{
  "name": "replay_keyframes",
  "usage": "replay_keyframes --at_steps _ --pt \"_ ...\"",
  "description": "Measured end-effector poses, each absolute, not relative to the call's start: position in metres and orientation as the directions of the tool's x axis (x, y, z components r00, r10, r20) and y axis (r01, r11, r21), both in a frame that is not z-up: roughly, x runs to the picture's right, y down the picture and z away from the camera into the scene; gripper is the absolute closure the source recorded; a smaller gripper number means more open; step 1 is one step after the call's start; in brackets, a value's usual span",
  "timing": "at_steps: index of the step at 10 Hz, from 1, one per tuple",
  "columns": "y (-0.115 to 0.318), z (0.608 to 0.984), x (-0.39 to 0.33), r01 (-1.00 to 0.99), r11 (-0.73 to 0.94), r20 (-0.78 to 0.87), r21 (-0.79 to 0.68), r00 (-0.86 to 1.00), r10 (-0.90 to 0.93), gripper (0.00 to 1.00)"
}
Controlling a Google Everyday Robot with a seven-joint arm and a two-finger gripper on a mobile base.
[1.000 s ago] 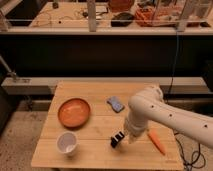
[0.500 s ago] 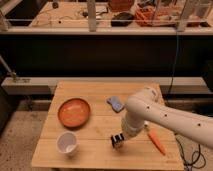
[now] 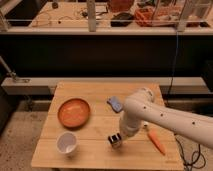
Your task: Knock the eraser over
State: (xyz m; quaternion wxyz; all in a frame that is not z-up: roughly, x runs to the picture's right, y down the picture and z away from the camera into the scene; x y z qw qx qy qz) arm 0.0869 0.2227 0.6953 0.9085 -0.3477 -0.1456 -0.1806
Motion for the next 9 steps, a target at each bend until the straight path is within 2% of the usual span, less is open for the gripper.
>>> replay_keyframes --at_steps 9 --pt "0.231 0.710 0.073 0.417 0.689 0.398 -0.593 0.896 -0.199 0.99"
